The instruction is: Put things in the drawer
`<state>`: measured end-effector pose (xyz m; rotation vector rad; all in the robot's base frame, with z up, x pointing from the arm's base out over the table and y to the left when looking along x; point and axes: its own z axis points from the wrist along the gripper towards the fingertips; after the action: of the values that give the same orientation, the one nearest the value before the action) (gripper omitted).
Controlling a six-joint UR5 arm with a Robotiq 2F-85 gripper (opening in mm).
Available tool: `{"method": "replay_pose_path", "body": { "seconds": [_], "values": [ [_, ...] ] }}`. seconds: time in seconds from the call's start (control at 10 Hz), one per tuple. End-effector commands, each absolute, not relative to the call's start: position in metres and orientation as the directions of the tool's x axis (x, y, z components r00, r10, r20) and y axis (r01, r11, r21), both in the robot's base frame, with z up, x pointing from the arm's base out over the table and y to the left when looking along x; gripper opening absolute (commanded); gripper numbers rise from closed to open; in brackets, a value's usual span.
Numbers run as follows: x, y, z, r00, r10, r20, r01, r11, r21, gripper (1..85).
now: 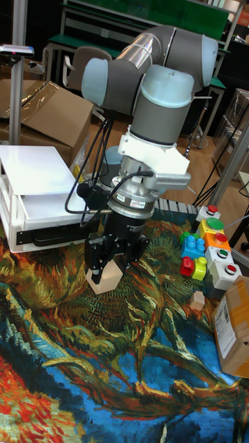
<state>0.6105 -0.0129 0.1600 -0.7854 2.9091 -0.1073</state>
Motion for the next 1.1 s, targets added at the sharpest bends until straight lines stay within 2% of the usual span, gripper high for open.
{"method": "replay_pose_path", "body": {
  "seconds": [0.0,0.2,0.6,1.0],
  "values": [
    [0.574,-0.011,0.205,-0.873,-0.485,-0.061,-0.482,0.875,-0.055,1.3],
    [0.556,-0.015,0.235,-0.869,-0.493,-0.049,-0.492,0.87,-0.035,1.3],
    [0.573,-0.013,0.236,-0.859,-0.499,-0.111,-0.496,0.866,-0.061,1.3],
    [0.54,-0.059,0.247,-0.83,-0.549,-0.095,-0.546,0.836,-0.061,1.3]
  ]
}}
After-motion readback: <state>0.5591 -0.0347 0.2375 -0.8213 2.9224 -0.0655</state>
